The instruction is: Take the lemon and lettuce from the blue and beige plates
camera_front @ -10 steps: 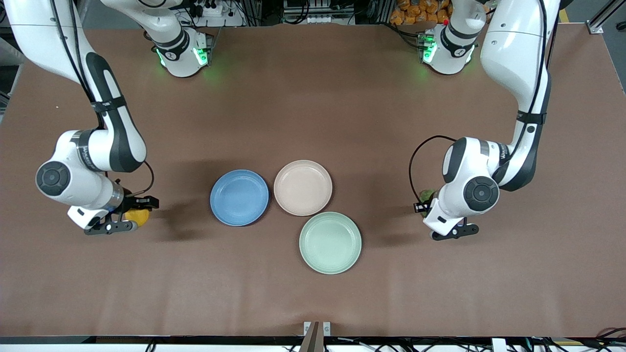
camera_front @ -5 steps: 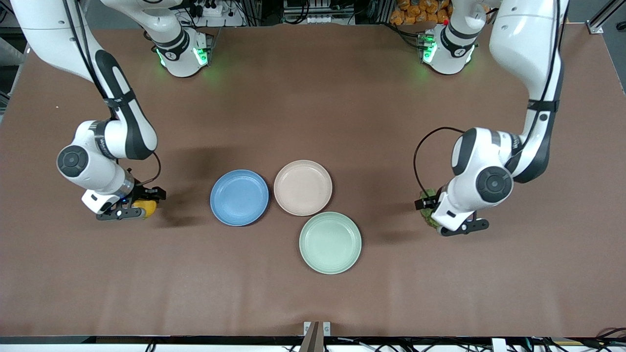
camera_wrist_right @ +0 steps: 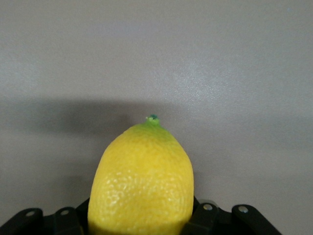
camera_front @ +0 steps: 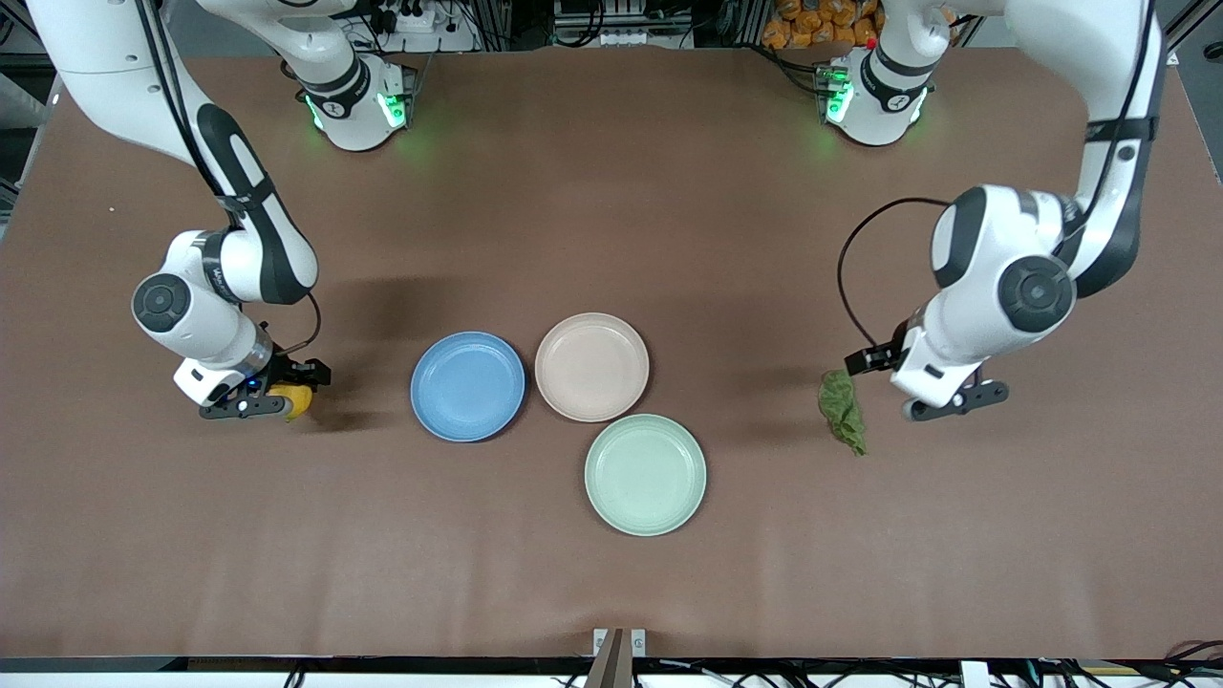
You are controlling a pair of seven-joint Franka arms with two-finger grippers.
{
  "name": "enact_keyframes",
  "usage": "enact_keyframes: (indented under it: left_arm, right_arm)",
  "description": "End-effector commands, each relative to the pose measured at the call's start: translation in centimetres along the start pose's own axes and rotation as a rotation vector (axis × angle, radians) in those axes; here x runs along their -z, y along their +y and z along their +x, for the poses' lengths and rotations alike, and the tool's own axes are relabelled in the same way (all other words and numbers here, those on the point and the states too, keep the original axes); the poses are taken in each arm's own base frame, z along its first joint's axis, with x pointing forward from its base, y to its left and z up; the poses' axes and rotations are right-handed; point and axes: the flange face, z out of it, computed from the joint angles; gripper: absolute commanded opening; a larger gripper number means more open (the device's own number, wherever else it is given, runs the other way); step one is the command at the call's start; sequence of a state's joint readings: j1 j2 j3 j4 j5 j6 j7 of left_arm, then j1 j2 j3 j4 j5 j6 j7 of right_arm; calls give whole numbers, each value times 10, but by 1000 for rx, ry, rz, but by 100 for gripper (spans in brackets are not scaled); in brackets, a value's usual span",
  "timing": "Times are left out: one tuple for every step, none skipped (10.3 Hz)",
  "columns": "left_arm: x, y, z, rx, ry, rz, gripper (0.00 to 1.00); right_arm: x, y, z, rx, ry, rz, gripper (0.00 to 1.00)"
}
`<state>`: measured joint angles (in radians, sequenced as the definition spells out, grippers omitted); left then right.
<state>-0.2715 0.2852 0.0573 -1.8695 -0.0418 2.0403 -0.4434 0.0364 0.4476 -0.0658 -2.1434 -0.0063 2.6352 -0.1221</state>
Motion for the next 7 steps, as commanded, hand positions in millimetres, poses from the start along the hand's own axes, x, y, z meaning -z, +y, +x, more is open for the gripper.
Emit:
enact_keyframes:
  left_arm:
    - [11,-33,-13,64,11,5,100]
    - [15,-41,-19,64,9,-2,100]
    - [16,-49,-25,64,3,-7,100]
    - [16,-54,-32,66,-3,-7,100]
    - [16,-58,-39,68,-4,-5,100]
    - [16,-65,-42,62,-9,-4,100]
    - [15,-64,-47,54,-10,-4,100]
  right_arm:
    - [-16,2,-3,9,20,-2,51]
    - [-16,3,-2,8,21,-2,51]
    - [-18,2,-2,11,18,-2,51]
    - [-20,4,-2,8,16,-3,53]
    - [-21,4,-1,11,16,-4,53]
    - [-22,3,-1,32,16,-4,53]
    - [-22,8,-1,53,16,-8,53]
